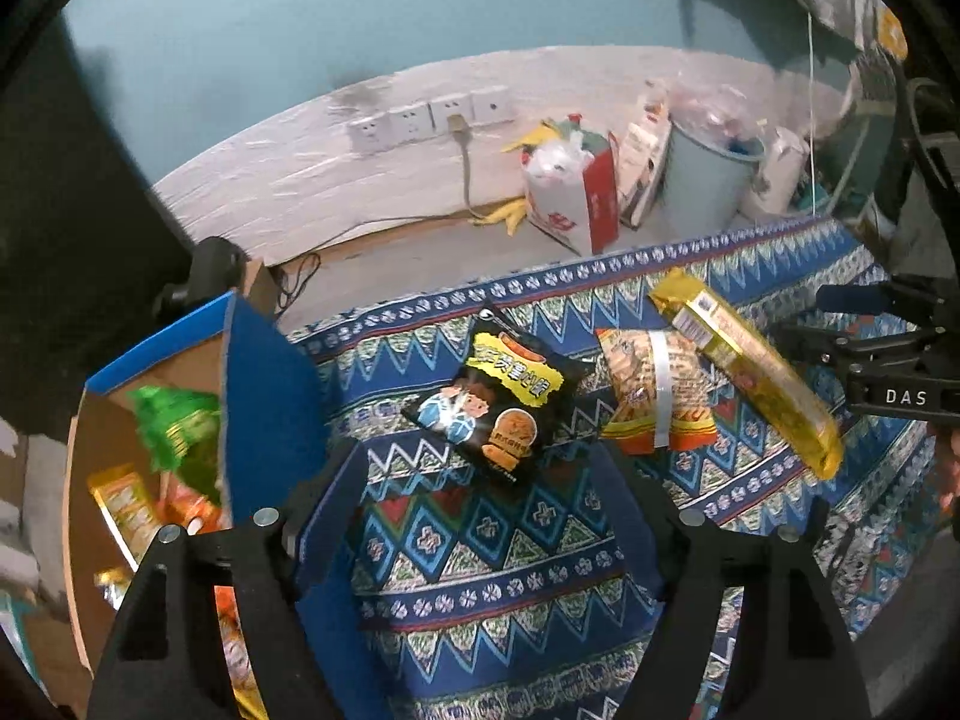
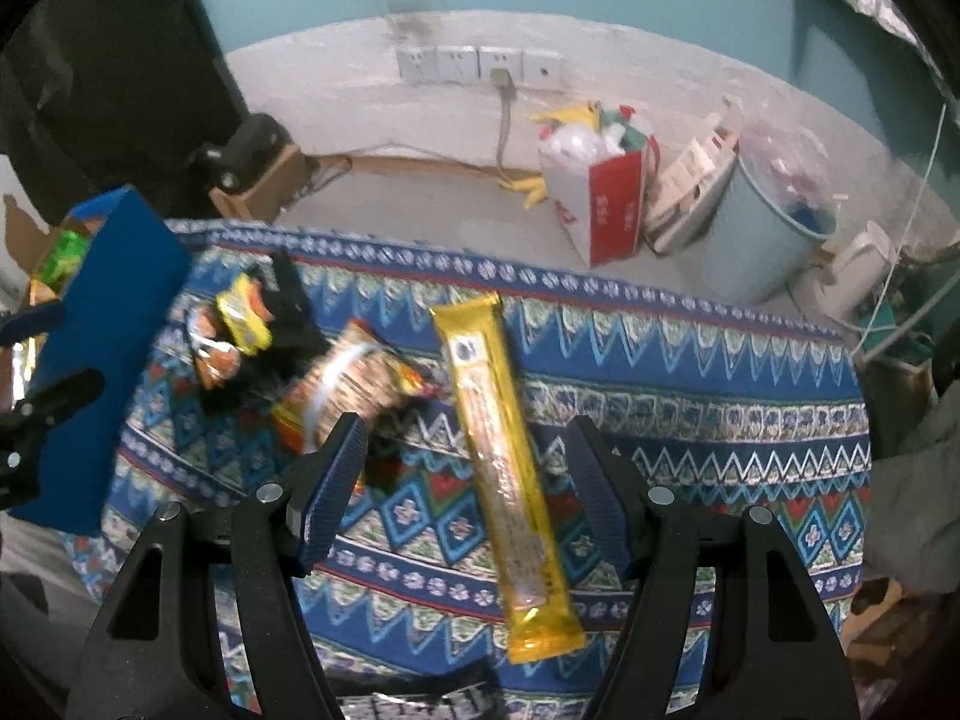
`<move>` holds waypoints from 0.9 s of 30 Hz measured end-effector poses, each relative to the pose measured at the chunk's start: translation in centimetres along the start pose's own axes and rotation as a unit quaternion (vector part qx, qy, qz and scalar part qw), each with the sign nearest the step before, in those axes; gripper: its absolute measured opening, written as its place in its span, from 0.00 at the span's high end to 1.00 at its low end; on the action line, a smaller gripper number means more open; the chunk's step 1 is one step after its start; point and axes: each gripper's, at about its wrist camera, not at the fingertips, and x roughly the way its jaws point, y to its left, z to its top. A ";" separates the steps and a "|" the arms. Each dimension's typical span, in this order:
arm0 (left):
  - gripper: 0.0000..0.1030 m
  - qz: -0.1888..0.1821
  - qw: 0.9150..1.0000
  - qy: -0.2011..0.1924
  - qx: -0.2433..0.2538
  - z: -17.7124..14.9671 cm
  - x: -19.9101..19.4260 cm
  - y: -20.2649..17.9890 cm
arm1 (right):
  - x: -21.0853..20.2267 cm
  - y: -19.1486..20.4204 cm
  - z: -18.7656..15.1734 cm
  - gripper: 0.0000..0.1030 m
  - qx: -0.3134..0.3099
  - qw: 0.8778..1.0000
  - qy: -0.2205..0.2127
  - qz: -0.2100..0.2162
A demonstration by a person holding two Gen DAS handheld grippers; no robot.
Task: Organize snacks
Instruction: 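Move both tools back over the snacks on the cloth, then grasp the black snack bag with the left tool while the right tool grasps another yellow bar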
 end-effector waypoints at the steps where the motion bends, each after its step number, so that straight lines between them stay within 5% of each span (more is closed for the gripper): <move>1: 0.24 0.001 1.000 0.004 0.006 0.1 0.6 -0.2 | 0.4 -0.1 -0.1 0.33 0.000 1.000 0.005 0.000; 27: 0.16 -0.018 0.996 0.086 0.025 2.2 11.2 -0.7 | 8.1 -1.6 -2.6 0.33 -0.018 0.996 0.082 -0.017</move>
